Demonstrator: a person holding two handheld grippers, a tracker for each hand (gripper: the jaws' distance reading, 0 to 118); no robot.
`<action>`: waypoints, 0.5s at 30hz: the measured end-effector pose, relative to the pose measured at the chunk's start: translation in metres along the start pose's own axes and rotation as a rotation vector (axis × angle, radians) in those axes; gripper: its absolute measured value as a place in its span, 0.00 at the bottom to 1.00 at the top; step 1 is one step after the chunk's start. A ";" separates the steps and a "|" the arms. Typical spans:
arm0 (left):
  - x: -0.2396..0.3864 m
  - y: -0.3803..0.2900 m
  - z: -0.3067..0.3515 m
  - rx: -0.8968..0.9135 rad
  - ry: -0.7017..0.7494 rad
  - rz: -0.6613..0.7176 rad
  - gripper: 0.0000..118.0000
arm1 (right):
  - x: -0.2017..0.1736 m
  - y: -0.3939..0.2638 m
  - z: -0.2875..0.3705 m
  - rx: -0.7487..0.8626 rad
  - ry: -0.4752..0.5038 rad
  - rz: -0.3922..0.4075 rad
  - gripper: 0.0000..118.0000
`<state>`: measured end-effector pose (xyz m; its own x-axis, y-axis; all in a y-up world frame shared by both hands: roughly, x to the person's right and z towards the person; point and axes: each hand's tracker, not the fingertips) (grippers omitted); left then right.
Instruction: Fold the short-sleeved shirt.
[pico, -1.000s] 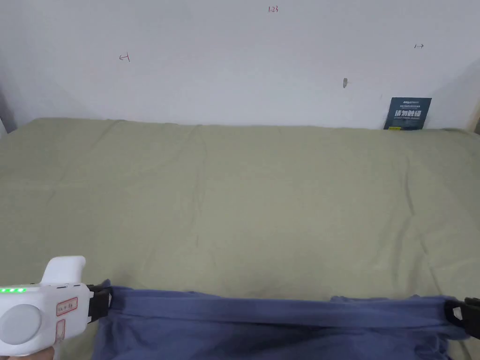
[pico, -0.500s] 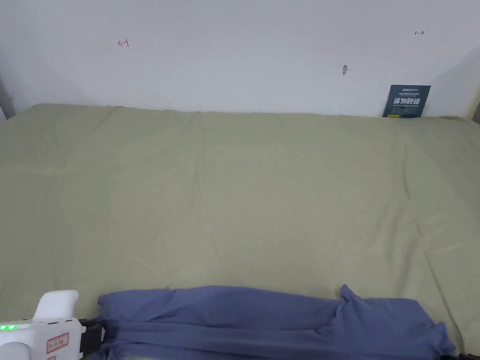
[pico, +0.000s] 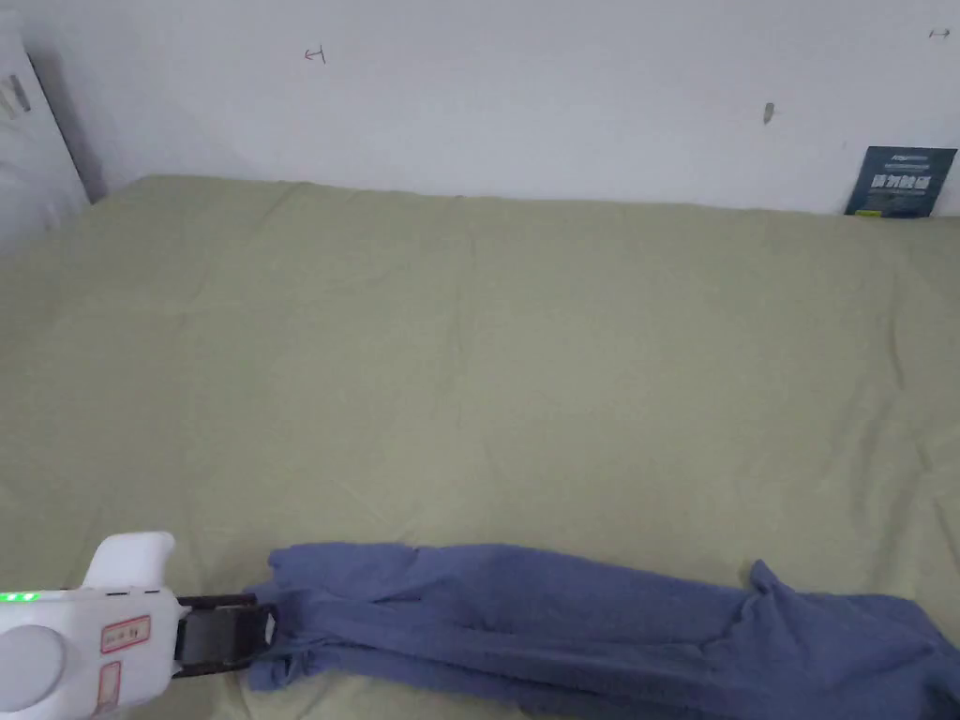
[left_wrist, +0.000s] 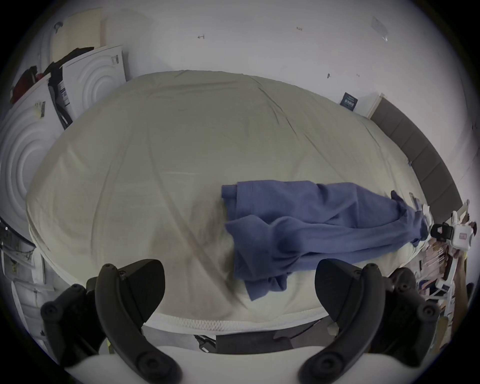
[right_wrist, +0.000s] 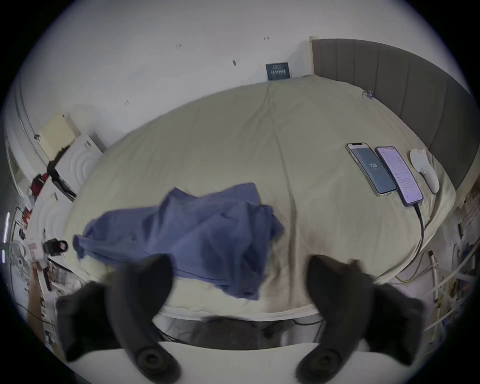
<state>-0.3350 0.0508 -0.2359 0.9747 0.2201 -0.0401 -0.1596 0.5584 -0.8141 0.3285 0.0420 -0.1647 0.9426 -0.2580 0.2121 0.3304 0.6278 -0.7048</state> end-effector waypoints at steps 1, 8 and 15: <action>-0.007 0.003 0.002 0.003 -0.017 0.062 0.02 | -0.007 -0.002 0.004 0.023 0.003 -0.002 0.06; -0.042 0.018 -0.005 -0.015 -0.183 0.222 0.00 | -0.051 0.003 0.021 0.081 0.017 0.039 0.00; -0.085 0.041 -0.043 -0.072 -0.331 0.269 0.00 | -0.078 0.000 0.027 0.080 0.074 0.072 0.00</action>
<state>-0.4177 0.0204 -0.2904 0.7954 0.6011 -0.0779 -0.3783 0.3919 -0.8386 0.2559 0.0814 -0.1631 0.9588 -0.2619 0.1103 0.2677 0.7027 -0.6591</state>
